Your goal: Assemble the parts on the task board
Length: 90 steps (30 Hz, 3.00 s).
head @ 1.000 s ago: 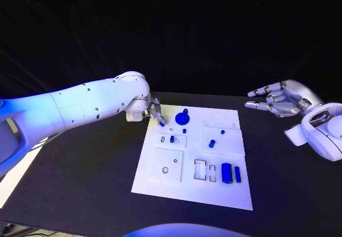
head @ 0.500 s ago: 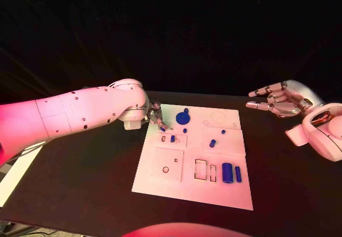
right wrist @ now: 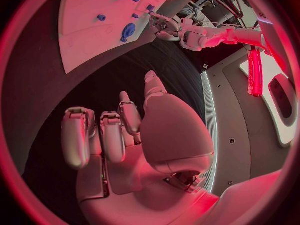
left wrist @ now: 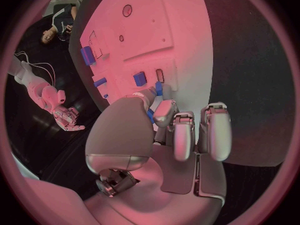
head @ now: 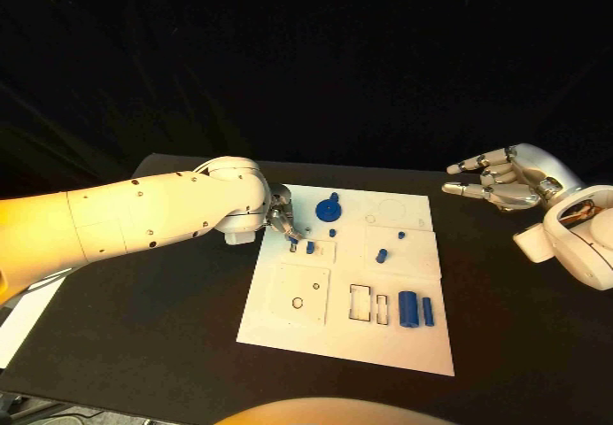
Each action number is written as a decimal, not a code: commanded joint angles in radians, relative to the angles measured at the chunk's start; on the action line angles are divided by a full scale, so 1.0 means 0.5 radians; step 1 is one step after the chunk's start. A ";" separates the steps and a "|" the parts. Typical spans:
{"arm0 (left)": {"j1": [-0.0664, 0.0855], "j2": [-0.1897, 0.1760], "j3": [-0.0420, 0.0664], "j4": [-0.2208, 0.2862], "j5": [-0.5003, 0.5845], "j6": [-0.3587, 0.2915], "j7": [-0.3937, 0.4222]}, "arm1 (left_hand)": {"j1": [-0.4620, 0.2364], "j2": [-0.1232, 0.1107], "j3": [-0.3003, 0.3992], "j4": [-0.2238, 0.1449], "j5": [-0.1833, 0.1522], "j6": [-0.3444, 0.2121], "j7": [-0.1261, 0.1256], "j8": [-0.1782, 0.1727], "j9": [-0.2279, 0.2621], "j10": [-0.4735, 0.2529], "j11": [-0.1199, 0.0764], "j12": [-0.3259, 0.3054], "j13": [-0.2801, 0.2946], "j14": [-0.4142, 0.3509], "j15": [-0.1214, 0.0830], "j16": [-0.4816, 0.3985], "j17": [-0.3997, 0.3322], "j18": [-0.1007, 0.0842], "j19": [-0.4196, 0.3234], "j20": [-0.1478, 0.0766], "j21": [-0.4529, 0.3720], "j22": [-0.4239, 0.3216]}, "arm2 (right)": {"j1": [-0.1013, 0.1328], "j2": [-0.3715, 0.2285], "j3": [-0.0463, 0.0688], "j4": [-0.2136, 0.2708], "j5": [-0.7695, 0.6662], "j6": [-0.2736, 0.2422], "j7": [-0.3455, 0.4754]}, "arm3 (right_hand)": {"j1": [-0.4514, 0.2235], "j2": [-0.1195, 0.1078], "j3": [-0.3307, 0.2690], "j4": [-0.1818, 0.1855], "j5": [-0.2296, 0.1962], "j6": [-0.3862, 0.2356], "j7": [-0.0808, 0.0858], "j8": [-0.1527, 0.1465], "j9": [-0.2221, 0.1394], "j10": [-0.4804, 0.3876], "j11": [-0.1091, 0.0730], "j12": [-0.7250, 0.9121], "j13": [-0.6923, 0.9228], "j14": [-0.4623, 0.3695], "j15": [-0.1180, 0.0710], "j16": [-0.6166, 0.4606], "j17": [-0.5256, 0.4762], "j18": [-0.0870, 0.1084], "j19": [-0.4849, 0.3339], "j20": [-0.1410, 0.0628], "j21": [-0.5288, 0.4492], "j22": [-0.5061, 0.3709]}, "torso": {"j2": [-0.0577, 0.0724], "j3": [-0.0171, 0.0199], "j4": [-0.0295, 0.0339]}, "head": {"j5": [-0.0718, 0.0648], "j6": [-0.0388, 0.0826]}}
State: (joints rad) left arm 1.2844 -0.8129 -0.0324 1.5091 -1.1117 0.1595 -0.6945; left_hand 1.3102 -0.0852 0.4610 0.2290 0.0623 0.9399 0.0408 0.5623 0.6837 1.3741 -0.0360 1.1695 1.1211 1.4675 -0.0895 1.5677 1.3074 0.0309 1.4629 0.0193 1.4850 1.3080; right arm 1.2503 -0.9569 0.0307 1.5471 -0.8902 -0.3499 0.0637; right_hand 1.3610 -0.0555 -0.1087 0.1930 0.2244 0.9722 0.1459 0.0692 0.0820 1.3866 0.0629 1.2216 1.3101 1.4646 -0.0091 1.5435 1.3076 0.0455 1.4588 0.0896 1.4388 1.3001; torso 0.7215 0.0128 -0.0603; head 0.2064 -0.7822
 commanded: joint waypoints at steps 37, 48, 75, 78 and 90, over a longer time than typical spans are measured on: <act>-0.033 -0.061 -0.003 0.098 -0.085 0.171 -0.028 | 0.008 -0.038 0.217 -0.181 -0.002 0.009 -0.021 0.018 0.010 0.001 -0.009 -0.032 -0.036 0.207 -0.008 0.006 0.527 -0.009 0.138 -0.010 0.006 0.327 | -0.006 0.006 0.000 -0.011 -0.016 0.044 0.011 | -0.003 0.017 -0.011 0.001 -0.010 0.015 0.001 0.000 0.003 0.000 -0.007 -0.007 0.010 0.189 -0.014 -0.008 0.433 0.024 -0.008 -0.006 -0.014 -0.005 | 0.000 0.0020 -0.002 | 0.019 -0.030; -0.035 -0.046 -0.003 0.090 -0.066 0.183 -0.031 | -0.014 -0.044 0.234 -0.172 -0.003 0.015 -0.020 0.021 0.014 0.004 -0.008 -0.037 -0.044 0.207 -0.007 0.006 0.527 -0.009 0.137 -0.010 0.004 0.325 | -0.006 0.004 0.000 -0.007 -0.016 0.046 0.011 | -0.006 0.019 -0.015 0.002 -0.014 0.015 0.001 -0.001 0.003 0.000 -0.006 -0.007 0.010 0.189 -0.014 -0.008 0.433 0.025 -0.008 -0.006 -0.015 -0.007 | 0.000 0.0028 -0.004 | 0.019 -0.034; -0.040 0.004 -0.005 0.032 -0.015 0.202 -0.082 | -0.315 -0.154 0.117 0.015 0.032 0.127 -0.063 0.070 0.050 0.066 -0.041 0.078 0.076 0.207 -0.034 0.006 0.527 -0.027 0.167 -0.029 0.063 0.399 | -0.006 -0.007 0.000 0.002 -0.016 0.048 0.006 | -0.007 0.019 -0.019 0.003 -0.015 0.015 0.001 -0.001 0.003 -0.004 -0.006 -0.013 0.005 0.188 -0.014 -0.012 0.428 0.026 -0.011 -0.006 -0.019 -0.013 | -0.001 0.0025 -0.003 | 0.004 -0.041; -0.040 0.005 -0.005 0.026 -0.015 0.199 -0.083 | -0.349 -0.161 0.101 0.036 0.036 0.136 -0.066 0.072 0.051 0.071 -0.042 0.084 0.083 0.207 -0.036 0.006 0.527 -0.030 0.170 -0.031 0.070 0.407 | -0.006 -0.008 0.000 0.002 -0.016 0.048 0.006 | -0.007 0.019 -0.019 0.003 -0.015 0.015 0.001 -0.001 0.003 -0.004 -0.006 -0.013 0.005 0.188 -0.014 -0.012 0.427 0.026 -0.011 -0.006 -0.019 -0.013 | -0.001 0.0023 -0.002 | 0.004 -0.041; -0.041 -0.001 -0.005 0.011 -0.015 0.158 -0.084 | -0.460 -0.209 -0.003 0.118 0.038 0.154 -0.067 0.073 0.055 0.074 -0.044 0.082 0.083 0.207 -0.039 0.006 0.527 -0.031 0.171 -0.035 0.073 0.413 | -0.006 -0.011 0.000 0.003 -0.016 0.052 0.004 | -0.012 0.018 -0.025 0.006 -0.014 0.014 0.002 -0.002 0.003 -0.006 -0.006 -0.017 0.002 0.187 -0.014 -0.014 0.424 0.027 -0.013 -0.006 -0.022 -0.019 | -0.001 0.0021 -0.002 | 0.003 -0.035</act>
State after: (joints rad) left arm 1.2656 -0.8134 -0.0339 1.5139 -1.1277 0.2339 -0.7017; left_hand 1.0893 -0.1922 0.4632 0.2872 0.0772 1.0115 0.0051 0.6001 0.7101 1.4029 -0.0574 1.2083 1.1618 1.4672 -0.1037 1.5677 1.3075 0.0308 1.4666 0.0084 1.5170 1.3074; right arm 1.2478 -0.9625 0.0304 1.5471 -0.8906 -0.3377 0.0637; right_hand 1.3566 -0.0512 -0.1172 0.1958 0.2205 0.9721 0.1459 0.0692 0.0817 1.3865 0.0628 1.2175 1.3100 1.4646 -0.0091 1.5396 1.3076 0.0456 1.4588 0.0896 1.4327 1.2925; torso 0.7207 0.0140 -0.0616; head 0.2081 -0.8005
